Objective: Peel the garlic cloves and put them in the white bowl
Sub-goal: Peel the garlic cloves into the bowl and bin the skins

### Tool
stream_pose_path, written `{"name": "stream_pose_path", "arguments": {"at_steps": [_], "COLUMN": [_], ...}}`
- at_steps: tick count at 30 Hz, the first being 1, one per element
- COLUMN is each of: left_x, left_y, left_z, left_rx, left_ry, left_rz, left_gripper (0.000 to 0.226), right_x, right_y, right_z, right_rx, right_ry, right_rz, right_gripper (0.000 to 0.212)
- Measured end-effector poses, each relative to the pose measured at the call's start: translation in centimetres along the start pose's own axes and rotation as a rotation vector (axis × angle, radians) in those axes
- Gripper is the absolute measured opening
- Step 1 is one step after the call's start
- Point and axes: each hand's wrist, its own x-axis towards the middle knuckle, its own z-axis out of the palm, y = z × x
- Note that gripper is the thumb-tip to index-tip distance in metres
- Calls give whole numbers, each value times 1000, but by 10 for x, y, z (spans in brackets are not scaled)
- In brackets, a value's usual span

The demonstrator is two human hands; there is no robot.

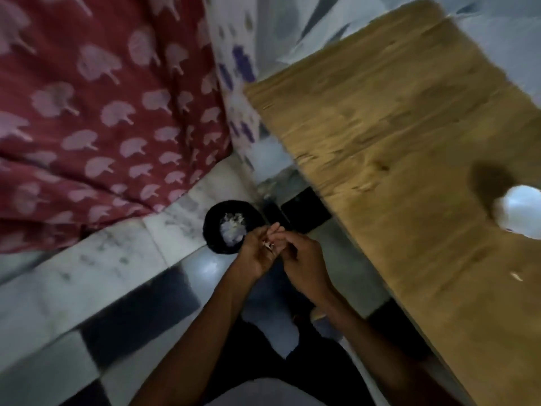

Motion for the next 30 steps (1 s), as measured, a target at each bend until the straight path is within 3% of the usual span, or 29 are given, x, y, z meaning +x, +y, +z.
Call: {"name": "stream_pose_path", "arguments": {"at_steps": [3,6,8,11,12,13,14,15,18,21,25,27,30], "left_x": [57,150,198,279,304,331,353,371,384,368,300,253,163], "left_y": [44,77,85,93,98,103,108,115,122,125,118,111,105], "left_z": [-56,-128,-175,-231,-237,-245,-251,-253,-254,-251,-210,-190,-148], "left_rx": [-26,-5,-43,-143,-166,-153,-180,-258,-255,-312,-381,-298,-7], "left_ry": [42,166,150,90,72,92,99,60,31,-19,-146,-115,-22], "left_rz": [19,47,21,-39,-26,17,53,59,37,-19,7,17,45], "left_gripper": [41,58,64,54,55,56,57,61,77,83,77,61,39], "right_x": [34,69,93,153,176,198,219,237,258,233,211,205,175], "right_y": [31,84,130,226,249,282,300,310,327,289,242,216,157], "right_z": [93,193,246,335,356,376,387,391,378,363,314,280,214], "right_rx": [116,236,202,77,48,-7,60,134,244,336,344,324,305], "right_ry": [-131,-244,-316,-310,-266,-200,-263,-356,-272,-329,-426,-314,-38], "right_rz": [55,159,185,200,315,313,438,509,517,441,583,605,513], "right_gripper": [38,58,57,46,47,48,44,41,41,47,47,50,32]}}
